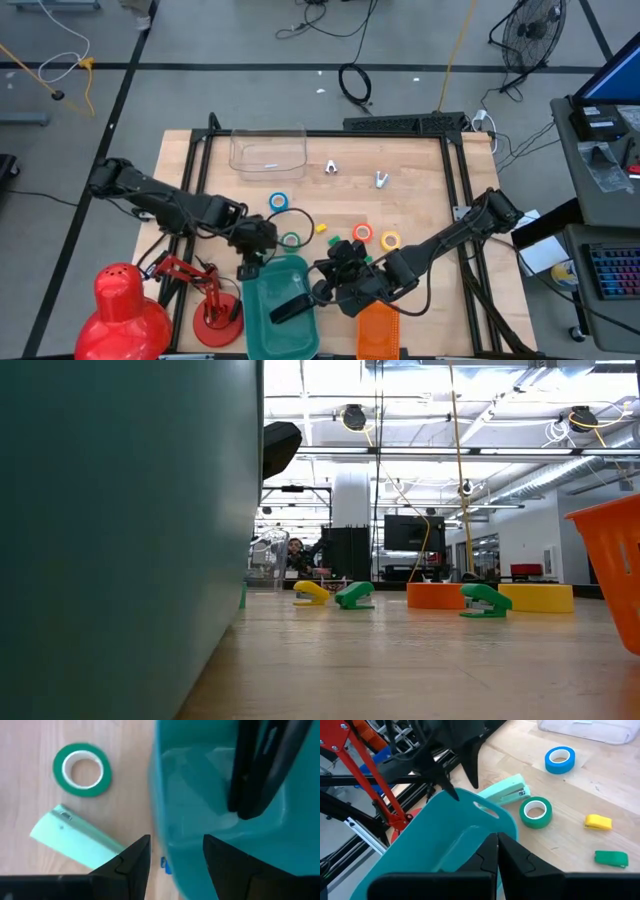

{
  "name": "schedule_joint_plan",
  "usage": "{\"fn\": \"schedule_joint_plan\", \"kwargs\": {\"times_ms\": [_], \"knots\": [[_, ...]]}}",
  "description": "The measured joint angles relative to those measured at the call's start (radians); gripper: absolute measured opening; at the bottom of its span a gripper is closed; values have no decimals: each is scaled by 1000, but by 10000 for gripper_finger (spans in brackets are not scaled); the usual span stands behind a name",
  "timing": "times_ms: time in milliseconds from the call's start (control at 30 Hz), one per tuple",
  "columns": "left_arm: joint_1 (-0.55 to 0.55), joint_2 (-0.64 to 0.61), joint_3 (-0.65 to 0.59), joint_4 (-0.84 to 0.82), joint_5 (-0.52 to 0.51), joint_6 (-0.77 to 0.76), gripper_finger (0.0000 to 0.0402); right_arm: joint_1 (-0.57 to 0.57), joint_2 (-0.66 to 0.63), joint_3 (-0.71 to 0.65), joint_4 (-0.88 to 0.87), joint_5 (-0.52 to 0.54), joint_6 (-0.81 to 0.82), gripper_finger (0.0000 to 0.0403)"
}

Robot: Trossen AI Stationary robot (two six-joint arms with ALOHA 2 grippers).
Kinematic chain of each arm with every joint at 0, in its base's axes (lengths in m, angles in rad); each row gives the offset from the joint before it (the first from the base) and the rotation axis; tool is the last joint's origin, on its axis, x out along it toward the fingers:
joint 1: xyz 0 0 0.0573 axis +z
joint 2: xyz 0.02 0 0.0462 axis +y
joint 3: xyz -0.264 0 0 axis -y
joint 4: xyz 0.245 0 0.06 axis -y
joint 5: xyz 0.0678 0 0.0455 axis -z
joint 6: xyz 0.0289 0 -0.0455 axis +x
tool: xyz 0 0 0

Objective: Pick and place Stapler, Stapler remover, tape
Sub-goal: Put the black stapler into the green bin

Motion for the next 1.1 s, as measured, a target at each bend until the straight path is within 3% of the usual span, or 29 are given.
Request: {"fn": "schedule_joint_plan", "kwargs": {"times_ms": [367, 467, 600, 667, 1100], "knots": [[-19, 129, -2, 29, -14, 6, 180, 0, 0, 0, 0, 0, -8, 0], [-19, 147, -2, 40, -17, 9, 140, 0, 0, 0, 0, 0, -8, 0], [-7, 145, -2, 72, -17, 18, 36, 0, 0, 0, 0, 0, -7, 0], [3, 144, -1, 89, -12, 20, 12, 0, 0, 0, 0, 0, -5, 0], [107, 145, 3, 246, 39, 29, 3, 1, 0, 0, 9, 0, -4, 0]]}}
